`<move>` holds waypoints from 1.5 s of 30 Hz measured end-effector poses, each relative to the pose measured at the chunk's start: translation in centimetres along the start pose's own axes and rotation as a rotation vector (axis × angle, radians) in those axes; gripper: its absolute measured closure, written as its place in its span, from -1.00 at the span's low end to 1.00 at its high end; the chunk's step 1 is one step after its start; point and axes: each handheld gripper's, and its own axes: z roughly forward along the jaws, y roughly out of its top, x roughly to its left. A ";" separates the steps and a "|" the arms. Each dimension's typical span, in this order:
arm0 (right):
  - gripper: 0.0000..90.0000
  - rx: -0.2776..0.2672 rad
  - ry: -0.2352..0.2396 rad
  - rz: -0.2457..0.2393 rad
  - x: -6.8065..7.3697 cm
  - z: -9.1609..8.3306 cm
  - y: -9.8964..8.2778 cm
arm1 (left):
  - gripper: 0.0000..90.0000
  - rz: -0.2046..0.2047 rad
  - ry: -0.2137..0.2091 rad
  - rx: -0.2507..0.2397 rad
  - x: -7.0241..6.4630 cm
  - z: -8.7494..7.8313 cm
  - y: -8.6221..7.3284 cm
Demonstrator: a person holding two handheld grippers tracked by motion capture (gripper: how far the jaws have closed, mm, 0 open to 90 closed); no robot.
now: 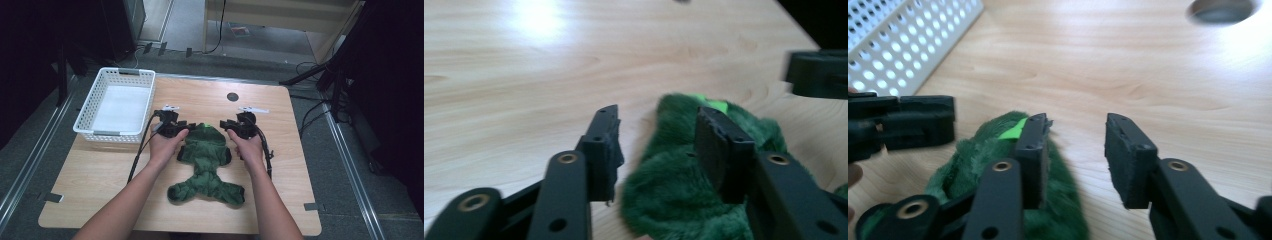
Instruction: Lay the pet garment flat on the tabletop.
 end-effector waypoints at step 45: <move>0.42 -0.006 0.023 -0.172 0.8 -8.2 -9.4 | 0.16 0.076 -0.056 -0.017 -1.2 -5.2 -6.1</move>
